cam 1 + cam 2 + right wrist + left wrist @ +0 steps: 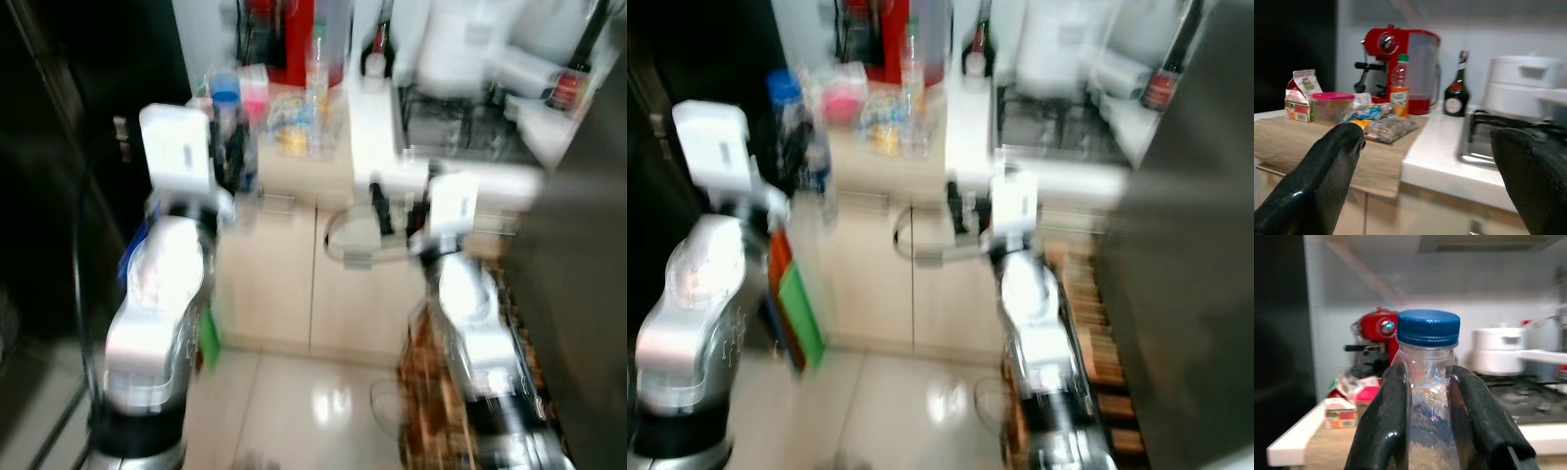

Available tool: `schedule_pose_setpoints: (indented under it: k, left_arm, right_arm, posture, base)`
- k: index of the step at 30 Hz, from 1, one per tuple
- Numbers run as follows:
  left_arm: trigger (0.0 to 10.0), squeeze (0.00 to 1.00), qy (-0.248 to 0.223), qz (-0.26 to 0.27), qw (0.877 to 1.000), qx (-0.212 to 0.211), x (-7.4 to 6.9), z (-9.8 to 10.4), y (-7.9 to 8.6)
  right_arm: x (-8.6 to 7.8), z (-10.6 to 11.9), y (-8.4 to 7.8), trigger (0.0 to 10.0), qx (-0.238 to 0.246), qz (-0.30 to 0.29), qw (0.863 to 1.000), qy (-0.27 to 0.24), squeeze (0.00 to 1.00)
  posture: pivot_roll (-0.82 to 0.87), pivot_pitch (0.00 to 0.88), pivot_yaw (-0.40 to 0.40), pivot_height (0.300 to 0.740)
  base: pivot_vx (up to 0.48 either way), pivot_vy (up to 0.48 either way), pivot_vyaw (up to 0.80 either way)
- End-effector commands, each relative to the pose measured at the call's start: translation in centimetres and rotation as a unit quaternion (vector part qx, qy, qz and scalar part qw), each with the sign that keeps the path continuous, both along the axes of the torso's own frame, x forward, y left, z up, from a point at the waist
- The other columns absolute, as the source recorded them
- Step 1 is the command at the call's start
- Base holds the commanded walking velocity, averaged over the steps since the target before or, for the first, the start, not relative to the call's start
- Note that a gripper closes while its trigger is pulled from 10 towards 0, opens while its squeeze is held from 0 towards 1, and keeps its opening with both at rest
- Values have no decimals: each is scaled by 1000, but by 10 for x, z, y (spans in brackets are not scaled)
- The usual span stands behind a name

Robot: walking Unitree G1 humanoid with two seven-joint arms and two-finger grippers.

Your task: Restocking fridge

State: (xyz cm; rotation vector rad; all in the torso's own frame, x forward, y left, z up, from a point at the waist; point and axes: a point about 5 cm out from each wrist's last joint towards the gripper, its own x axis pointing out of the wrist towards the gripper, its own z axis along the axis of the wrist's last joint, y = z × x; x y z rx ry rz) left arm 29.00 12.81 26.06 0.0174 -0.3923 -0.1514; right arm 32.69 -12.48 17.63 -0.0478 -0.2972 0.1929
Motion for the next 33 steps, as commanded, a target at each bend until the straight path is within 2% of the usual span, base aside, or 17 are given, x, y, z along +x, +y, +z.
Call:
schedule_pose_setpoints:
  k: [1, 13, 17, 21, 23, 25, 27, 28, 29, 33]
  left_arm:
    - [10000, 0, -18, -2, 1000, 3, -1, 7, 0]
    - [10000, 0, 3, 3, 1000, -6, 1, -3, 3]
    - [10000, 0, 30, -7, 999, -22, 5, -14, 5]
    - [10000, 0, 101, -47, 992, -54, 14, -44, 12]
    - [10000, 0, 151, -82, 983, -60, 18, -68, 17]
    - [10000, 0, 201, -123, 970, -57, 17, -97, 20]
    - [10000, 0, 224, -129, 965, -54, 16, -112, 22]
    - [10000, 0, 256, -126, 958, -33, 12, -136, 23]
    - [10000, 0, 256, -126, 958, -33, 12, -136, 23]
    - [10000, 0, 283, -113, 952, -32, 8, -157, 24]
  right_arm:
    - [0, 1, 0, 10000, 2, -1, 1000, -4, 0]
    - [-2, -12, -8, 10000, 3, -12, 1000, 19, 0]
    - [-2, -20, -13, 10000, -12, -22, 999, 37, 0]
    - [-3, -37, -27, 10000, -18, -53, 996, 65, 0]
    - [-5, -45, -35, 10000, -19, -71, 994, 78, 0]
    - [-8, -51, -42, 10000, -21, -89, 992, 88, 0]
    - [-10, -55, -46, 10000, -20, -96, 991, 95, 0]
    - [-13, -62, -52, 10000, -20, -110, 988, 106, 0]
    - [-13, -62, -52, 10000, -20, -110, 988, 106, 0]
    - [-16, -68, -58, 10000, -21, -124, 985, 116, 0]
  posture:
    - [-14, 0, 1, 740]
    - [-18, 0, 3, 740]
    - [-24, 0, 6, 740]
    - [-33, 0, 15, 740]
    - [-42, 0, 21, 740]
    - [-57, 0, 30, 740]
    - [-63, 0, 34, 740]
    - [-70, 0, 40, 740]
    - [-70, 0, 40, 740]
    - [-85, 0, 46, 740]
  base:
    - [-304, 0, 0]
    - [-302, 0, 0]
    - [-211, 0, -192]
    - [0, 0, -756]
    - [0, 0, -750]
    - [0, 0, -747]
    - [0, 0, -744]
    - [0, 0, -750]
    - [0, 0, -750]
    - [0, 0, -745]
